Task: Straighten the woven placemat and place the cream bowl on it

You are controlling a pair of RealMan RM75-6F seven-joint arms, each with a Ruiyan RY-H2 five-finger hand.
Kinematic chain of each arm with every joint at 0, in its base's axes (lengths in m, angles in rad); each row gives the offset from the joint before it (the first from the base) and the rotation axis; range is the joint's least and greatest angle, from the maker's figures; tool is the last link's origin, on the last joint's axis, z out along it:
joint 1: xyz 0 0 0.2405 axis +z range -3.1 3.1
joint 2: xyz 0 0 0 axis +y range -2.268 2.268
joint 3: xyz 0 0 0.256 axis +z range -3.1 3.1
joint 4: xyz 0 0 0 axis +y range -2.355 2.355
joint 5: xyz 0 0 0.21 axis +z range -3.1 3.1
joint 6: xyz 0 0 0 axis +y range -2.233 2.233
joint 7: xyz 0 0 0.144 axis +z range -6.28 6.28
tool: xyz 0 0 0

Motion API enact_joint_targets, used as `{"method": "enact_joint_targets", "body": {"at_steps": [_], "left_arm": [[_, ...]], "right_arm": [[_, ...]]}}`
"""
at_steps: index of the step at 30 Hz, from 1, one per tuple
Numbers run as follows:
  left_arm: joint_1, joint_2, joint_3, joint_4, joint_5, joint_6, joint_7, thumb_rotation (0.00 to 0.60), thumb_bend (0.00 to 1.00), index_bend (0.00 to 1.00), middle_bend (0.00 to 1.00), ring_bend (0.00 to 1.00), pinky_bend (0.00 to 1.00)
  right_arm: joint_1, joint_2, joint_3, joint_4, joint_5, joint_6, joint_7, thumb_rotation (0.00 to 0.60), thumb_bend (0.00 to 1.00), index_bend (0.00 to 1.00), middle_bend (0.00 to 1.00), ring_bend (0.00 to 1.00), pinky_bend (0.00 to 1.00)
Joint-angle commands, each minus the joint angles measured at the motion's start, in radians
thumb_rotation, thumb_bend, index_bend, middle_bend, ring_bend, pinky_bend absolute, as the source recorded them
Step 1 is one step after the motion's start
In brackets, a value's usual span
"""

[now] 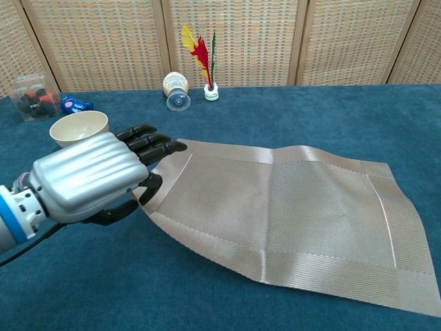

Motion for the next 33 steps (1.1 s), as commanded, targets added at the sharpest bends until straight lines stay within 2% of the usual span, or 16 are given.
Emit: {"method": "enact_joint_targets", "body": {"at_steps": [1, 15, 28, 31, 33], "left_arm": [[0.028, 0.017, 0.025, -0.027, 0.019, 0.015, -0.001, 0.600, 0.50, 0.65, 0.00, 0.00, 0.00], [0.122, 0.038, 0.101, -0.063, 0.104, 0.018, 0.016, 0.600, 0.50, 0.65, 0.00, 0.00, 0.00], [0.160, 0.051, 0.106, -0.067, 0.167, 0.008, 0.000, 0.600, 0.50, 0.65, 0.00, 0.00, 0.00], [0.167, 0.055, 0.109, -0.068, 0.179, 0.004, 0.002, 0.600, 0.50, 0.62, 0.00, 0.00, 0.00], [0.173, 0.062, 0.110, -0.071, 0.188, 0.002, 0.002, 0.600, 0.48, 0.57, 0.00, 0.00, 0.00]], "right_arm": [[-0.001, 0.002, -0.004, -0.006, -0.007, 0.003, -0.004, 0.600, 0.38, 0.21, 0.00, 0.00, 0.00], [-0.009, 0.008, -0.033, -0.043, -0.062, 0.028, -0.046, 0.600, 0.38, 0.21, 0.00, 0.00, 0.00], [-0.010, 0.007, -0.044, -0.053, -0.078, 0.030, -0.064, 0.600, 0.38, 0.21, 0.00, 0.00, 0.00], [-0.011, 0.007, -0.046, -0.055, -0.081, 0.032, -0.064, 0.600, 0.38, 0.21, 0.00, 0.00, 0.00], [-0.011, 0.008, -0.047, -0.056, -0.083, 0.034, -0.064, 0.600, 0.38, 0.21, 0.00, 0.00, 0.00]]}}
